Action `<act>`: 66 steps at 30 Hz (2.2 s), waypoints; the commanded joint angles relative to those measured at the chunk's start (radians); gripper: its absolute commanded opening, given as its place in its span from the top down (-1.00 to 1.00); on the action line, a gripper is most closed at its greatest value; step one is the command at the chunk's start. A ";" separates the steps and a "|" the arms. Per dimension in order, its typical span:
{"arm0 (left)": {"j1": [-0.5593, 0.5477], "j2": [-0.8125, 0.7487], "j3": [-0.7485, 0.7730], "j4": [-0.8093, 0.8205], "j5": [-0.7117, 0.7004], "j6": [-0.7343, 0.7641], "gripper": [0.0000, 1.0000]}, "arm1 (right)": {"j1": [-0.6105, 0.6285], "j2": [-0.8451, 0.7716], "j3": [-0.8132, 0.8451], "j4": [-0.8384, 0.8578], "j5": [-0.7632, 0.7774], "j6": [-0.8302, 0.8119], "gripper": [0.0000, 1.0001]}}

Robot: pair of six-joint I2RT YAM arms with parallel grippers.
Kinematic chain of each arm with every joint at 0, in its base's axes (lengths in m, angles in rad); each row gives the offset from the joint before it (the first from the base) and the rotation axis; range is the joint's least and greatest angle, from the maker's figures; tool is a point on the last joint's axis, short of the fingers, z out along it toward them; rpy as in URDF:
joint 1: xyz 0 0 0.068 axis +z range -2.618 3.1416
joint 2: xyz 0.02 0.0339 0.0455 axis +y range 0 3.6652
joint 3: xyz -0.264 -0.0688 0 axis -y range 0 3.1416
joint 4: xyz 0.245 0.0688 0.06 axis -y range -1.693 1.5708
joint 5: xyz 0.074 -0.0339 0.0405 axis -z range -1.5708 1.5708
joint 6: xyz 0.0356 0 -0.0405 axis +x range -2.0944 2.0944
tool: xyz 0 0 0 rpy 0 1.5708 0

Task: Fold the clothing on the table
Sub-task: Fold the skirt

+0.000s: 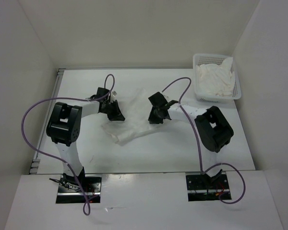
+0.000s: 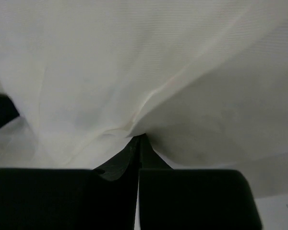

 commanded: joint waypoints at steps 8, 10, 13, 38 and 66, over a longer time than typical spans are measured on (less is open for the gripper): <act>-0.046 -0.021 -0.200 0.027 -0.088 -0.056 1.00 | -0.162 0.135 0.179 -0.039 -0.003 -0.060 1.00; -0.062 -0.052 -0.229 0.027 -0.088 -0.065 1.00 | -0.195 0.159 0.232 -0.051 -0.023 -0.090 1.00; -0.116 -0.107 -0.297 0.068 -0.054 -0.116 1.00 | -0.220 0.221 0.326 -0.060 -0.086 -0.132 0.98; -0.300 -0.408 -0.111 -0.063 -0.166 -0.148 1.00 | -0.245 -0.216 0.201 -0.151 -0.180 -0.235 -0.15; -0.458 -0.793 -0.604 0.018 -0.261 -0.319 -0.02 | -0.009 -0.460 -0.478 -0.082 -0.388 0.045 -0.33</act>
